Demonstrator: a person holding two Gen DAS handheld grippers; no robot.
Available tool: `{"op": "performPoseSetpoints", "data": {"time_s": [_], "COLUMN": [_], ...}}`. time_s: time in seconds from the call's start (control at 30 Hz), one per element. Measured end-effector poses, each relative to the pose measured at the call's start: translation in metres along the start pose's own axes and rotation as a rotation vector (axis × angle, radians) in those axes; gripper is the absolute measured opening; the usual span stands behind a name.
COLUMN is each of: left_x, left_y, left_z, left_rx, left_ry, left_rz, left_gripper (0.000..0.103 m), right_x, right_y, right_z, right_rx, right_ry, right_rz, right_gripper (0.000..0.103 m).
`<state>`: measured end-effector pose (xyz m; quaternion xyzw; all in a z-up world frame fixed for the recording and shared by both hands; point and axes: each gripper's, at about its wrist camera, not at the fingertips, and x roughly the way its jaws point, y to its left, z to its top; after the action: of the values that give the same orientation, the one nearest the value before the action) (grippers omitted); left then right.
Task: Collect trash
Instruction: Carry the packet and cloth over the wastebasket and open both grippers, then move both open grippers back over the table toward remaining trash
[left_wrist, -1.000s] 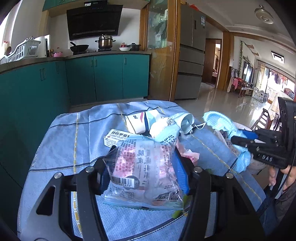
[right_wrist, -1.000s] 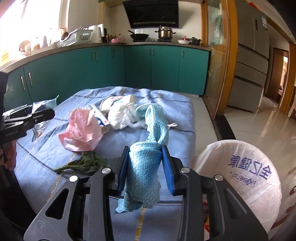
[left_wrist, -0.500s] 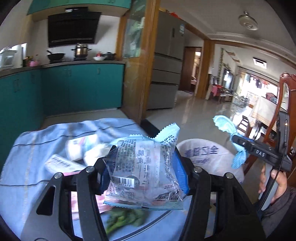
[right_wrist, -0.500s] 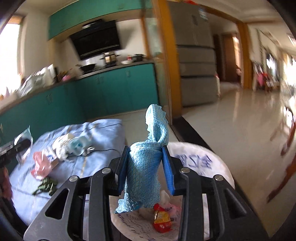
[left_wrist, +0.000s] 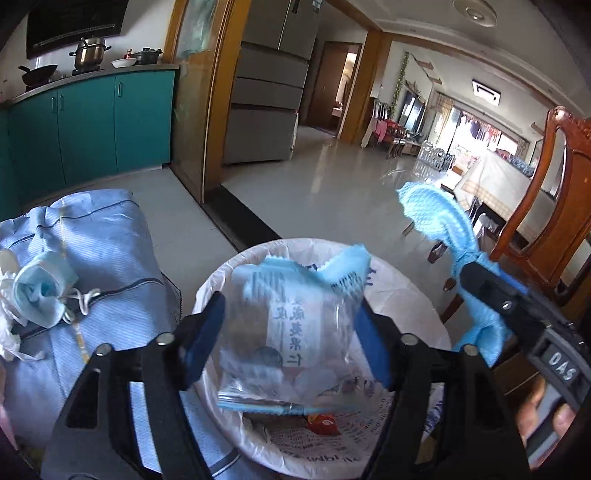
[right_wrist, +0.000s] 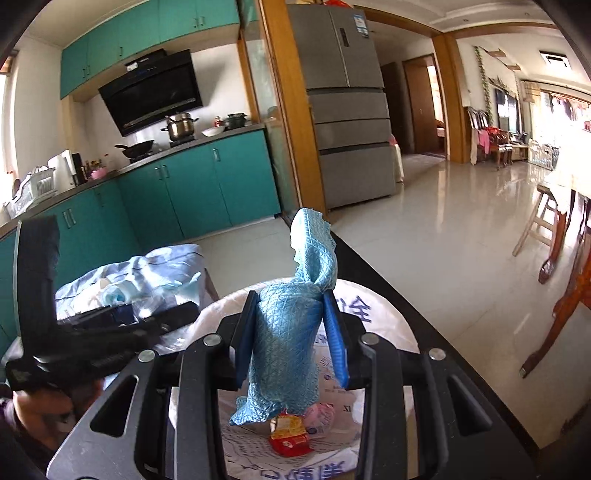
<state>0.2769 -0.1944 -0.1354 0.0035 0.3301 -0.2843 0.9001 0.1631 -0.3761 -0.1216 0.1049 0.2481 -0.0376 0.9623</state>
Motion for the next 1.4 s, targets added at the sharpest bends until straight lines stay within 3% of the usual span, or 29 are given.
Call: {"op": "performPoseSetpoints", "data": {"time_s": [0.2, 0.27, 0.33, 0.53, 0.7, 0.77, 0.9, 1.0, 1.1, 1.2, 1.27, 1.4], "left_x": [-0.006, -0.024, -0.045, -0.118, -0.179, -0.192, -0.207, -0.217, -0.22, -0.222, -0.22, -0.212], "left_y": [0.006, 0.013, 0.024, 0.073, 0.143, 0.173, 0.217, 0.234, 0.236, 0.236, 0.234, 0.228], "left_z": [0.002, 0.004, 0.008, 0.008, -0.006, -0.015, -0.029, -0.034, -0.035, -0.042, -0.042, -0.045], "left_rx": [0.015, 0.022, 0.011, 0.001, -0.056, -0.107, -0.207, -0.271, -0.265, -0.254, -0.242, -0.206], "left_ry": [0.001, -0.034, -0.068, -0.155, -0.265, -0.255, -0.219, -0.213, -0.213, -0.201, -0.188, -0.164], "left_rz": [0.064, 0.099, 0.133, 0.284, 0.523, 0.54, 0.589, 0.571, 0.569, 0.547, 0.537, 0.53], "left_gripper": [0.084, 0.085, 0.087, 0.088, 0.092, 0.093, 0.093, 0.093, 0.093, 0.093, 0.093, 0.093], "right_x": [0.012, 0.013, 0.013, 0.013, 0.017, 0.02, 0.028, 0.038, 0.051, 0.061, 0.07, 0.071], "right_y": [0.001, 0.003, 0.003, 0.025, 0.052, 0.075, 0.16, 0.224, 0.277, 0.304, 0.312, 0.306], "right_z": [-0.004, -0.004, -0.002, -0.005, -0.005, -0.01, -0.034, -0.052, -0.068, -0.08, -0.085, -0.084], "right_rx": [-0.003, 0.005, 0.007, -0.057, -0.123, -0.176, -0.394, -0.524, -0.662, -0.748, -0.723, -0.672], "right_ry": [0.06, 0.062, 0.048, 0.039, 0.051, 0.097, 0.216, 0.336, 0.434, 0.485, 0.524, 0.534], "right_rz": [-0.013, -0.016, -0.012, 0.02, 0.135, 0.251, 0.465, 0.615, 0.69, 0.705, 0.721, 0.725], "right_gripper": [0.037, 0.045, 0.064, 0.074, 0.081, 0.085, 0.085, 0.085, 0.085, 0.085, 0.083, 0.058]}}
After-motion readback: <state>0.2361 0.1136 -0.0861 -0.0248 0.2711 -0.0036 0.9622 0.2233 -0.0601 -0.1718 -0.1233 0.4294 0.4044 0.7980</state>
